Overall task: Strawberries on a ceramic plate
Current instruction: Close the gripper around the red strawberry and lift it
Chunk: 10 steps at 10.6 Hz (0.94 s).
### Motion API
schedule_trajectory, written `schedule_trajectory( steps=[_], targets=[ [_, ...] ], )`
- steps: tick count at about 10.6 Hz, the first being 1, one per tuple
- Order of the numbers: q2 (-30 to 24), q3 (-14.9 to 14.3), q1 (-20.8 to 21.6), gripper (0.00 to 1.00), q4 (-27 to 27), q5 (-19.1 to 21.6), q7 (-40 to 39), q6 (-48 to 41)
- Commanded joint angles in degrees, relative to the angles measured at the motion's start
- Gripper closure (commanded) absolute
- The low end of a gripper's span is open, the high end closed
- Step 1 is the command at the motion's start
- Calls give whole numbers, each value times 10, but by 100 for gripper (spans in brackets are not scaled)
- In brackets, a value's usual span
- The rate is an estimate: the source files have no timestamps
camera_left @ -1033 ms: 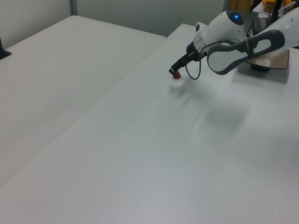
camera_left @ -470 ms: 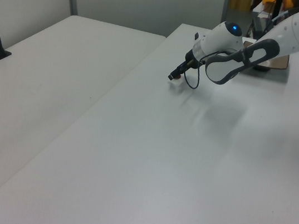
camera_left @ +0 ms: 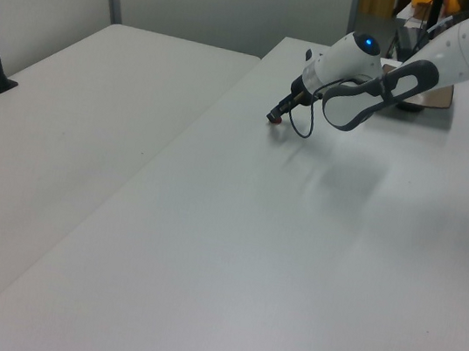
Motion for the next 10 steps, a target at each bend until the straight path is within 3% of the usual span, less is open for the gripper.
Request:
schedule_trajectory(
  steps=[1,6,10],
  targets=[
    [5,-1,0,94,7,-12,-9,9],
    [-31,-2,-1,94,3,-11,-6,-4],
    [-107,-2,-5,94,2,-10,-5,-151]
  ],
)
